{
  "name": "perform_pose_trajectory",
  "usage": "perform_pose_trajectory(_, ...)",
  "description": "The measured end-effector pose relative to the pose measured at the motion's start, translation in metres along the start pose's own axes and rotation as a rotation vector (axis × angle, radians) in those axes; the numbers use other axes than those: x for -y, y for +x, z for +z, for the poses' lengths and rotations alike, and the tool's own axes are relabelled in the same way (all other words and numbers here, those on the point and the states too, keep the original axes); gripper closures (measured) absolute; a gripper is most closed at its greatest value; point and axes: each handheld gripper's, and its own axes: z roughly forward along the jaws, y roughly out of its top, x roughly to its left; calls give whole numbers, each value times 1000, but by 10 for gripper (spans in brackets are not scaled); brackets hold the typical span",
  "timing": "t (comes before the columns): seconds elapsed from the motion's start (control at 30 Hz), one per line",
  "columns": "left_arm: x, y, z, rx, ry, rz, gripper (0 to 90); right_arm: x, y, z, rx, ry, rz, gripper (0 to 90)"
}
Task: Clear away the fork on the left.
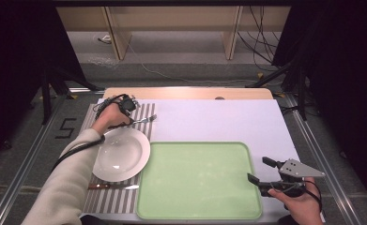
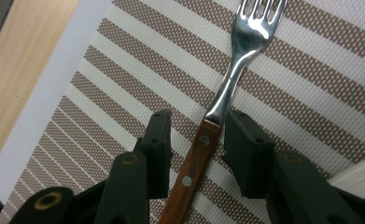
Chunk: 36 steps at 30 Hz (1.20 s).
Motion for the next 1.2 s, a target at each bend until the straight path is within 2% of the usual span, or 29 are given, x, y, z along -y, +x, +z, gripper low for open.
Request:
perform_pose_trajectory(0.2,3,1,6,26,15,9,632,0,0,0,0,1,1,163)
perform_pose_trajectory(0.83,0,3,9,59,64,21,683,0,-1,0,-4,-1,0,164)
perform_pose_trajectory(1.07,-3,1,9,60,90,73,729,0,-2,-1,-2,-2,-1,163)
perform_pose_trajectory(1.2,-4,0,9,64,96,88,751,0,-1,-1,-2,-2,0,163)
